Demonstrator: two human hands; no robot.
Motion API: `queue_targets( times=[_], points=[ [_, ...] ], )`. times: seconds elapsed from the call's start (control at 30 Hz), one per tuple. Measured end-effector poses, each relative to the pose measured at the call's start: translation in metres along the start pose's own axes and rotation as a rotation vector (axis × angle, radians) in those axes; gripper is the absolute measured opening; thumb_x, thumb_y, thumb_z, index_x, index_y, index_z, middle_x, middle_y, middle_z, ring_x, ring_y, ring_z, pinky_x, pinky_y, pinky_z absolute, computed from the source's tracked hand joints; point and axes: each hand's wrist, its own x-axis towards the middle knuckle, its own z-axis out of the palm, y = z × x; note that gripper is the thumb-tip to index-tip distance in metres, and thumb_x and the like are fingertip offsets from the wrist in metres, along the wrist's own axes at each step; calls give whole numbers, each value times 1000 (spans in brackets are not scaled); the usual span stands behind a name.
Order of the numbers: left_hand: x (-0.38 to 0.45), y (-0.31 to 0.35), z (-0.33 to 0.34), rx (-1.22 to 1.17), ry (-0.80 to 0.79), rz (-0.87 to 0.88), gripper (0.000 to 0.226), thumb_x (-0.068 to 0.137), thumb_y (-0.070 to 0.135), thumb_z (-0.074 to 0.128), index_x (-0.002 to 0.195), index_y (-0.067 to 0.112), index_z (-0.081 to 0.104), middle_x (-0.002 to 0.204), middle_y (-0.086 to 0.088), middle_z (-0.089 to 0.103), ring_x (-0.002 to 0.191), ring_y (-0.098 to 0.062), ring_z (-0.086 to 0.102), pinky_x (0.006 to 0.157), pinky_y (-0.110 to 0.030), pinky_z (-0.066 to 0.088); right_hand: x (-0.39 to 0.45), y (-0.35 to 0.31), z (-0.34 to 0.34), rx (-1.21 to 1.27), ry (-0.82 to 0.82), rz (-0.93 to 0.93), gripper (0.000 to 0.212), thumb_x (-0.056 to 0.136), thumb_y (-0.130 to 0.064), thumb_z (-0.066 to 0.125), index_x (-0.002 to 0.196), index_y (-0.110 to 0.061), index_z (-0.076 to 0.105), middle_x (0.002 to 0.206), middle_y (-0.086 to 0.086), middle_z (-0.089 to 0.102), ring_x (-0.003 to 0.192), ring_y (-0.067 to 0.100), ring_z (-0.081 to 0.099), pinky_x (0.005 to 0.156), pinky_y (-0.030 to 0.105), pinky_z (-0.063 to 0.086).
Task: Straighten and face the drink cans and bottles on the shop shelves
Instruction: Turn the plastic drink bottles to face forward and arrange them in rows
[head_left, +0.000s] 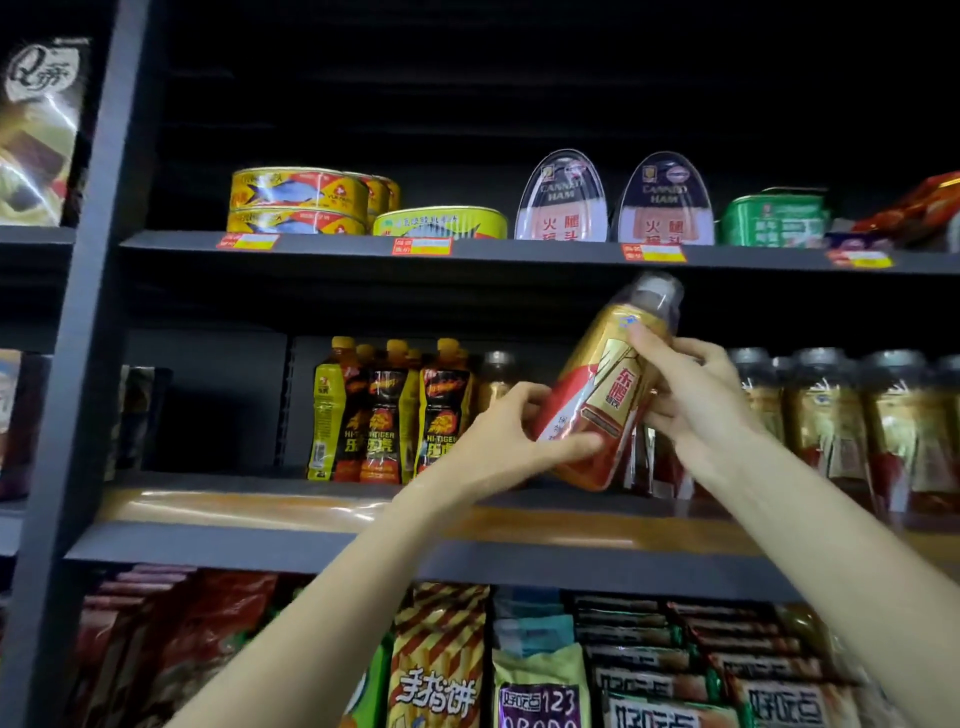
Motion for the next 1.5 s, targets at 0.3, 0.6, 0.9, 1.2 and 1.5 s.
queue_targets(
  times=[0.3,0.6,0.9,1.2,1.5],
  points=[
    [-15,-4,-2,-78,324,247,72,66,23,83,126,30,44,120,7,52,107,-6,54,86,-21,52,-9,-10,-20,17,-227,346,52,80,-31,70,125,-14,50,119,21,59,91,37,66,68,47,58],
    [-15,20,-10,-612,176,28,64,75,22,74,128,21,39,123,-6,50,104,-17,60,80,-26,57,-15,-2,-16,413,-74,409,31,82,-20,71,105,-9,52,104,26,57,94,44,60,72,55,53],
    [-16,29,0,-37,269,443,70,68,25,81,127,28,45,124,13,49,112,-7,53,81,-25,55,-25,-4,-35,367,-232,475,37,89,-29,59,115,-3,54,102,33,66,90,43,68,65,46,59],
    [-24,35,-1,-165,177,378,64,72,23,76,124,34,40,125,18,43,112,-5,51,79,-13,53,-28,-19,-35,287,-199,265,52,78,-25,67,123,-5,52,113,25,64,92,38,69,66,46,59],
    [-22,14,3,-276,265,207,53,69,19,80,109,34,47,114,1,55,103,-14,61,77,-30,57,-39,-10,-29,88,-268,-22,54,81,-15,66,131,-18,45,120,7,63,104,20,67,80,36,58]
  ],
)
